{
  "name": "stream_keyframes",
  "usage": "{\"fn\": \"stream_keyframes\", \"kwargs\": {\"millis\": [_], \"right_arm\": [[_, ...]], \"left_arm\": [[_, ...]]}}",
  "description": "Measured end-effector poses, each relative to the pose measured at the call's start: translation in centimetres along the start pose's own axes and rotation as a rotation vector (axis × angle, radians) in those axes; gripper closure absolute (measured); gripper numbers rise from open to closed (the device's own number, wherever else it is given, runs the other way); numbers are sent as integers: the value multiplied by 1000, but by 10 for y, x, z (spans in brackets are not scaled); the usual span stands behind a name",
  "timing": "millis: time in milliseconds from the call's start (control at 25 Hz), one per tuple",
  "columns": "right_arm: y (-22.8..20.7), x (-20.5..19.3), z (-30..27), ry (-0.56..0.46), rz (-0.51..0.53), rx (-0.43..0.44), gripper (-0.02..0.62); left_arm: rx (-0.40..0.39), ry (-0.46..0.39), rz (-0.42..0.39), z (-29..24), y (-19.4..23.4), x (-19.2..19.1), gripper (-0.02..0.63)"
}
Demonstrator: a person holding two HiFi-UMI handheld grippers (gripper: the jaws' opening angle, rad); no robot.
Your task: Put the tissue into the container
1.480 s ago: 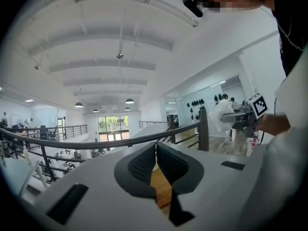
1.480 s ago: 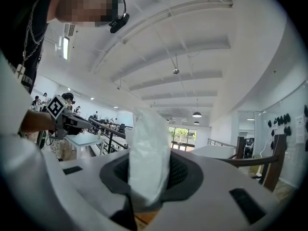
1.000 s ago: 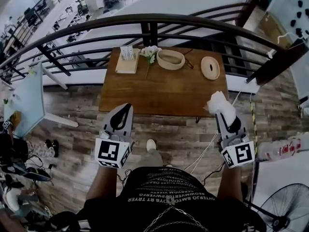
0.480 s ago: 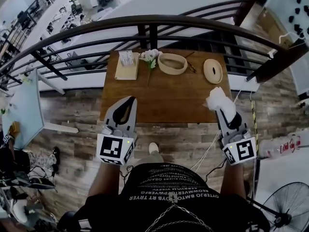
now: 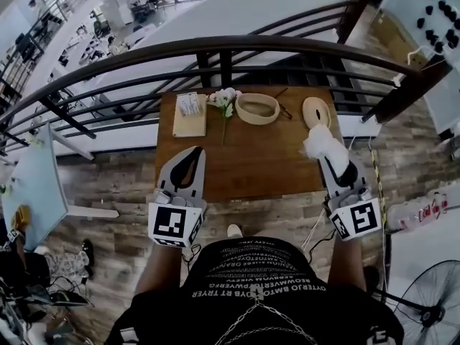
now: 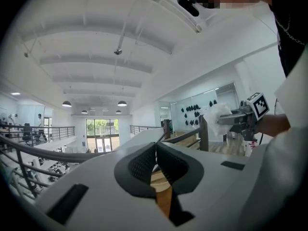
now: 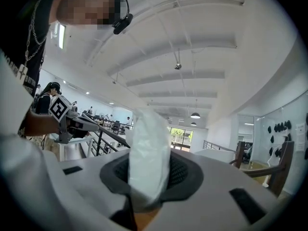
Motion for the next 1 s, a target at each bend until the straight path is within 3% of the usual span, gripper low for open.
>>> {"fn": "stream_keyframes", "kwargs": {"millis": [520, 800, 1000], "right_arm": [[-33, -20, -29, 49, -41, -38, 479], [-70, -63, -80, 116, -60, -36, 479], [-96, -114, -143, 209, -58, 1, 479]], "left_arm": [[-20, 12, 2, -31, 13, -13, 575], [3, 55, -15, -69, 29, -21, 575], [11, 97, -17, -104, 44, -28, 575]]}}
Point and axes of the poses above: the fingertips, and each gripper's own axes: z backward along the fingers, y to its left, x out of its top, the point moved 4 cm from there along z, backward along the fingers, and after that the axes turned 7 degrees about -z, right-handed, at the moved point
